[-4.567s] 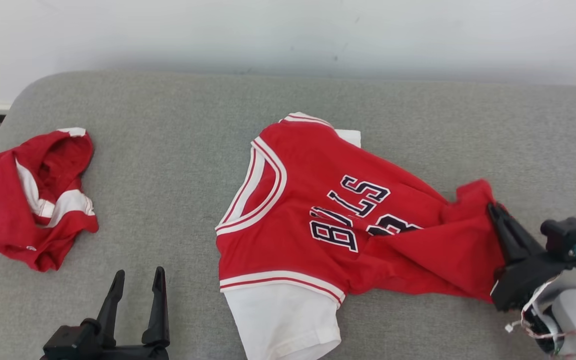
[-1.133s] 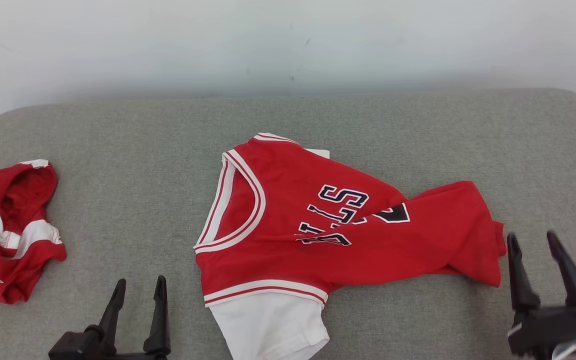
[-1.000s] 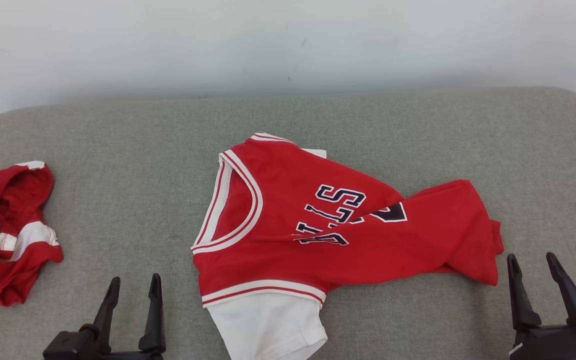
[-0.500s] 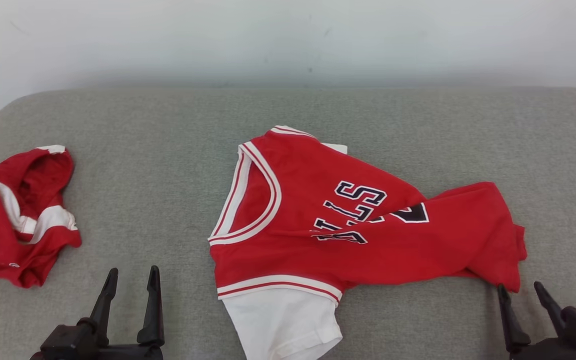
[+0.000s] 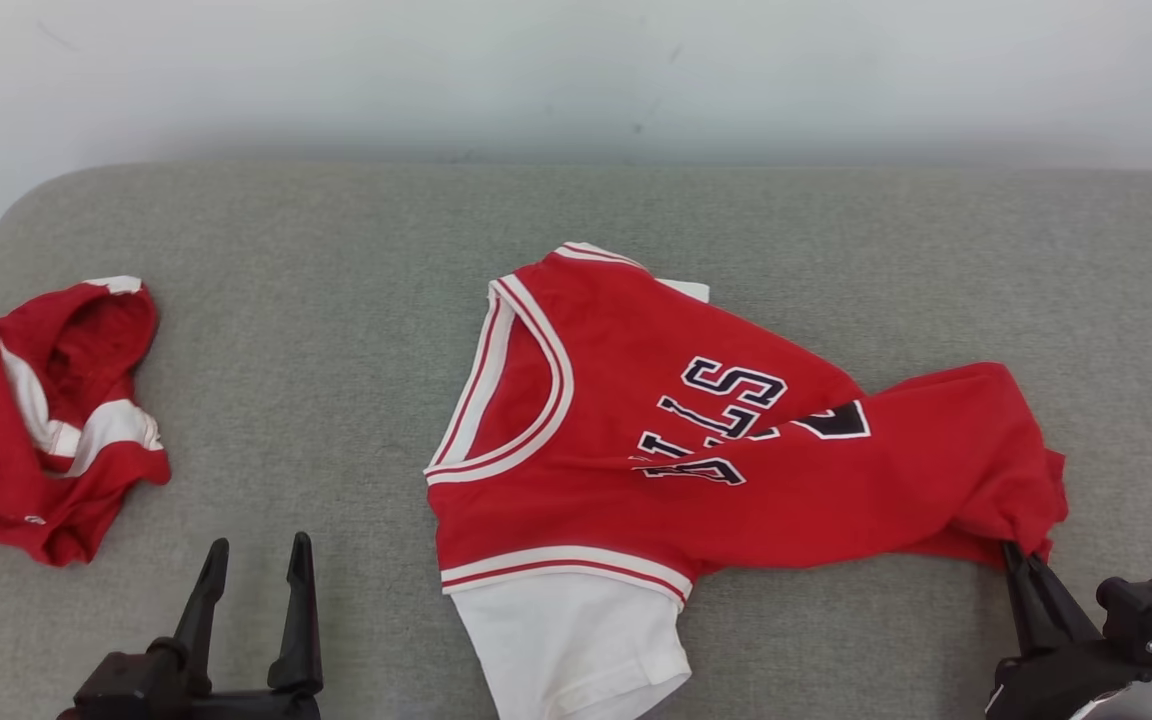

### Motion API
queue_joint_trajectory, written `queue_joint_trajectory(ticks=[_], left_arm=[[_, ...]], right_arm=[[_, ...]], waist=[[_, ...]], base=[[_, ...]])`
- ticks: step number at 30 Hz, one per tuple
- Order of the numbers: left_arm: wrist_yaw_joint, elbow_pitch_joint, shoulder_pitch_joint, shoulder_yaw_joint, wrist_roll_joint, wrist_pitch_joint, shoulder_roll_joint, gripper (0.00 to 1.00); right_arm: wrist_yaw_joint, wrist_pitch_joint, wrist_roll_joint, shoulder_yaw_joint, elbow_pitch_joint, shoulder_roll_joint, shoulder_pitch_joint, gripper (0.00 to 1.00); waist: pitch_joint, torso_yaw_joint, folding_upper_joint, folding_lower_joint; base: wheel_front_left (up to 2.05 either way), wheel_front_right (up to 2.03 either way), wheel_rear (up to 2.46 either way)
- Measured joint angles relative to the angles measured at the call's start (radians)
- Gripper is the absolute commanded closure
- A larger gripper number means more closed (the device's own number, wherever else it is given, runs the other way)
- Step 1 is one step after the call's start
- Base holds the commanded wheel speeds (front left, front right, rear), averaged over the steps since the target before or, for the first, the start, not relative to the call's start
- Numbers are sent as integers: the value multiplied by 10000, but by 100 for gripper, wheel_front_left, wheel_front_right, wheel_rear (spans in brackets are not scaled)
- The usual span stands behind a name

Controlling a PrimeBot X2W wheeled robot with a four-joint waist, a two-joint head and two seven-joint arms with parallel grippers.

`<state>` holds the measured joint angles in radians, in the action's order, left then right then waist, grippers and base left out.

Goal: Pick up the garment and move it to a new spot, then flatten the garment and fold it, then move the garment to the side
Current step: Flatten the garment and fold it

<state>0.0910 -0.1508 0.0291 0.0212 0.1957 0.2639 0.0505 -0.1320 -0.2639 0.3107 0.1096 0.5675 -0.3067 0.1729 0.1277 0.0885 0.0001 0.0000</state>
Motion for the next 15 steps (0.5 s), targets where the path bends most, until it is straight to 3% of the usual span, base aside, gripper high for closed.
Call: queue_joint_trajectory(ticks=[15], left_arm=[[-119, -75, -183, -188, 244, -2, 0, 0]], right_arm=[[0, 449, 244, 245, -3940, -180, -2754, 100]], waist=[[-317, -886, 0, 0]], base=[[0, 0, 0]])
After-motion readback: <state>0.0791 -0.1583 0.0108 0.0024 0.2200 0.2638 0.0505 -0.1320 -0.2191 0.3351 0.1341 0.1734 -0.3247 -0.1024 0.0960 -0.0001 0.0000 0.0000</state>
